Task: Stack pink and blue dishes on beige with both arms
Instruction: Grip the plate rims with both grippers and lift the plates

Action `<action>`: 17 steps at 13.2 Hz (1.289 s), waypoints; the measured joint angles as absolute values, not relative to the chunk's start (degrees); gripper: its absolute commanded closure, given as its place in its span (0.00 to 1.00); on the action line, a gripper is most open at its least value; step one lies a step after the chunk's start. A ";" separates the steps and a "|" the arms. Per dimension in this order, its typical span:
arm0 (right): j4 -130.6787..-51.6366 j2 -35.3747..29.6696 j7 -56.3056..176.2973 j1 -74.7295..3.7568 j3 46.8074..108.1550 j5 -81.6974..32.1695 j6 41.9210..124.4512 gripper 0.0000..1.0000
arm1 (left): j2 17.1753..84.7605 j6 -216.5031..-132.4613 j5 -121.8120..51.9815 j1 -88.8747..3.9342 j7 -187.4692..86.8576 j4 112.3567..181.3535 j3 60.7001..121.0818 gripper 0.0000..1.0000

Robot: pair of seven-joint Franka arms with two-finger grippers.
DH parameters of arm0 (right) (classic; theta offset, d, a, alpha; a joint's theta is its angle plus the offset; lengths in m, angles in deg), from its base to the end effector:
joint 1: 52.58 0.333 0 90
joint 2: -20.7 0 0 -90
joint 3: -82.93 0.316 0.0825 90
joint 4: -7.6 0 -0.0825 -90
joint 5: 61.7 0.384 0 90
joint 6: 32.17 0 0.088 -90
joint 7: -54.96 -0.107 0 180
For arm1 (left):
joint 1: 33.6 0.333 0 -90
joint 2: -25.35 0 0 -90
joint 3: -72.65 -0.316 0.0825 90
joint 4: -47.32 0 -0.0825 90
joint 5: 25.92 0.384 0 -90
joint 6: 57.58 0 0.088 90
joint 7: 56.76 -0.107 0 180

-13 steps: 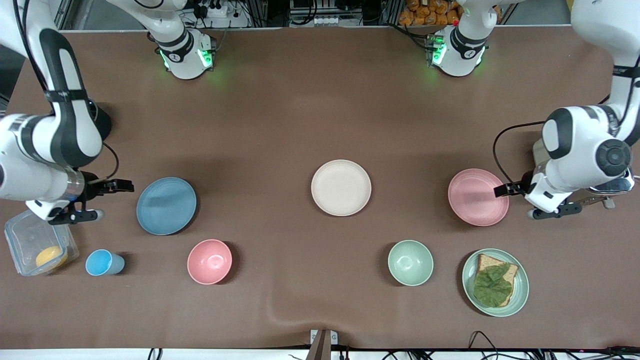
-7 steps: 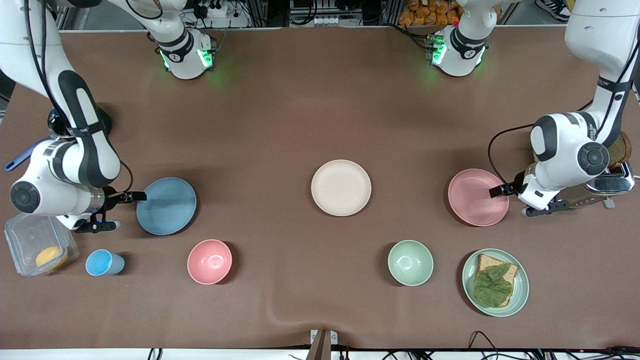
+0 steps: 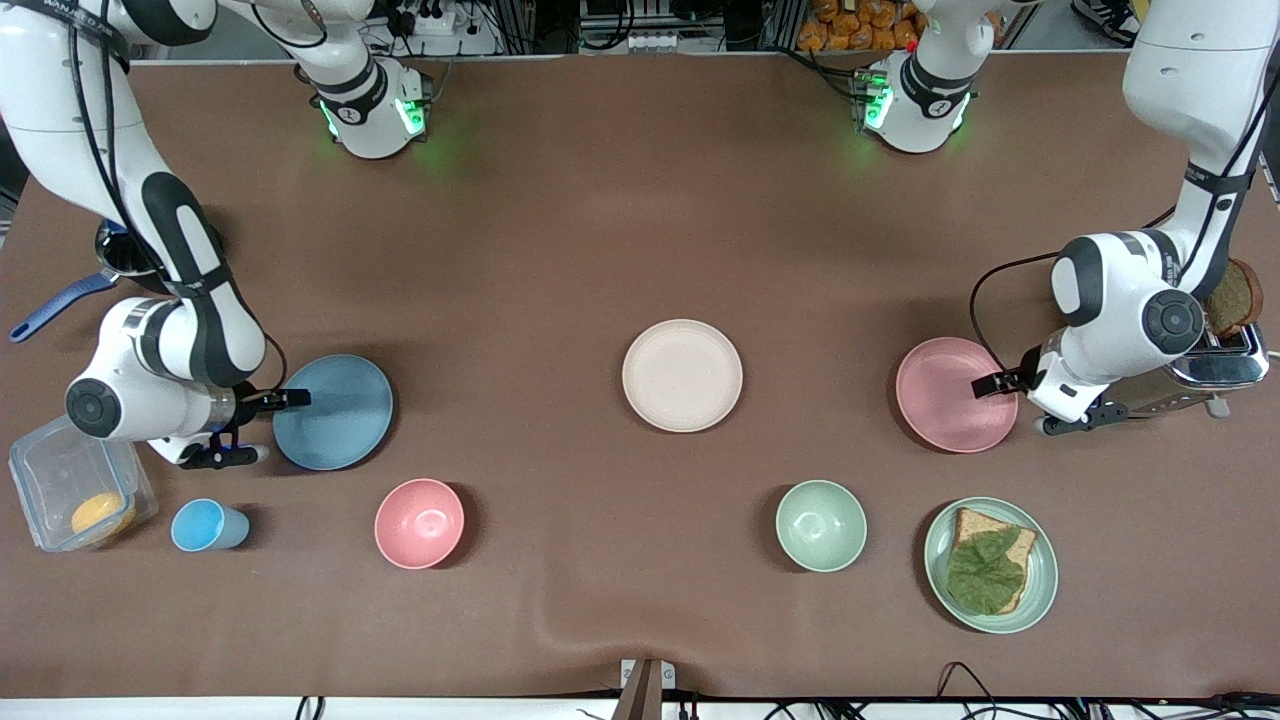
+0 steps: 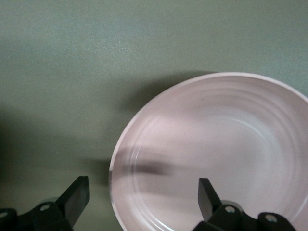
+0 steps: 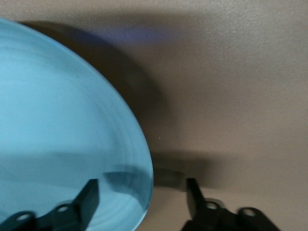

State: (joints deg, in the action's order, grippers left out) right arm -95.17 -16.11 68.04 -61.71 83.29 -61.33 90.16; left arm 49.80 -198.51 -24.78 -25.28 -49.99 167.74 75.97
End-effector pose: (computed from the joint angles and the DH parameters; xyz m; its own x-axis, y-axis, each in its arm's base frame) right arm 0.6123 -0.0943 0.1694 0.9547 0.0782 -0.2871 0.0590 -0.9954 -0.0749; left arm 0.5727 0.0501 0.2075 0.9790 0.1921 -0.0688 0.1929 -0.9812 0.0044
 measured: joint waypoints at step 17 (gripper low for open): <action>-92.98 -8.76 76.60 -61.55 84.54 -61.21 86.52 1.00 | 51.12 -200.66 -24.78 -25.52 -50.01 167.67 76.32 1.00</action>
